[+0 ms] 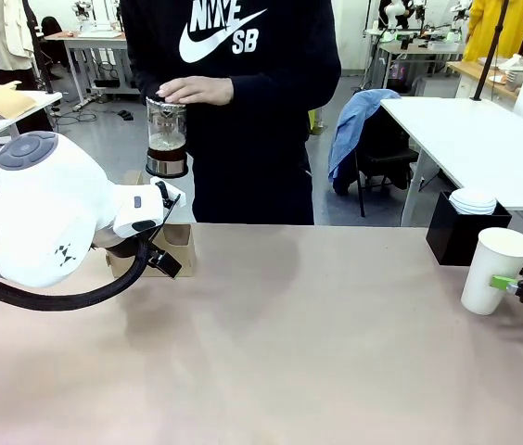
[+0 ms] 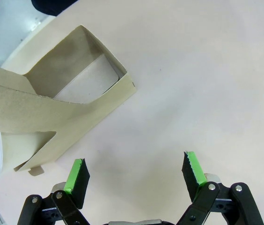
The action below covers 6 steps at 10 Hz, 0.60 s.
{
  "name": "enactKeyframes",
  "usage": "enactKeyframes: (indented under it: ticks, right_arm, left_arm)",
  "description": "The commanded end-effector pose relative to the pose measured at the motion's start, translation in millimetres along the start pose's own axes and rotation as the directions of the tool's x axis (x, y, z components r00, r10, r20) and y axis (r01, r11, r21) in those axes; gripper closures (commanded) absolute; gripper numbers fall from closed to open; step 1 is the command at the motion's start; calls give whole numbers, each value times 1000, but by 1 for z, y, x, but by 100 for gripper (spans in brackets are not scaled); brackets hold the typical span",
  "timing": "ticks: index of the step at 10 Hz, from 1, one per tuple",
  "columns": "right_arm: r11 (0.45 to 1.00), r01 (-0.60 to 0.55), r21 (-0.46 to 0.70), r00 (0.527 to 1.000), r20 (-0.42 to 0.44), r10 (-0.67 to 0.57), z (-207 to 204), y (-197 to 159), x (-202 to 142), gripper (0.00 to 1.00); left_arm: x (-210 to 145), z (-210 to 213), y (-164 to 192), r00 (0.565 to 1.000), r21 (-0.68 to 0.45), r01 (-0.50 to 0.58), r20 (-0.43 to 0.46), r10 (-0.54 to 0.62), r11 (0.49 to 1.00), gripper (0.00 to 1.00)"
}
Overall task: Pour a drink into a cup and package it in a carrier.
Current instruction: Pick up the 600 ml Paper Cup and place it in the middle top area of the table.
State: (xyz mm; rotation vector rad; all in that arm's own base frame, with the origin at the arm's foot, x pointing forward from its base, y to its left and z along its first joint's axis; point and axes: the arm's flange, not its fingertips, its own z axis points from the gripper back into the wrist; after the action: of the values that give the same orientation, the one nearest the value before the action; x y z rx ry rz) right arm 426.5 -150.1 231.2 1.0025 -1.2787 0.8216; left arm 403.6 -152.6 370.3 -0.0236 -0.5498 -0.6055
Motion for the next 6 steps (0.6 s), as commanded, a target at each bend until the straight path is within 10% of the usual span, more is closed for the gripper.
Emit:
enactKeyframes:
  ticks: [1,2,6]
  right_arm:
    - [1000,25,-8,1000,7,-25,-10,-7,3,0]
    - [999,39,-24,999,-7,-39,-8,-8,2,20]
    - [1000,9,12,1000,-4,-9,-6,-1,-2,20]
  left_arm:
    - [0,0,0,1000,-1,-1,1,1,1000,0]
    - [0,0,0,1000,-1,-1,1,1,1000,0]
    - [0,0,0,1000,-1,-1,1,1,1000,0]
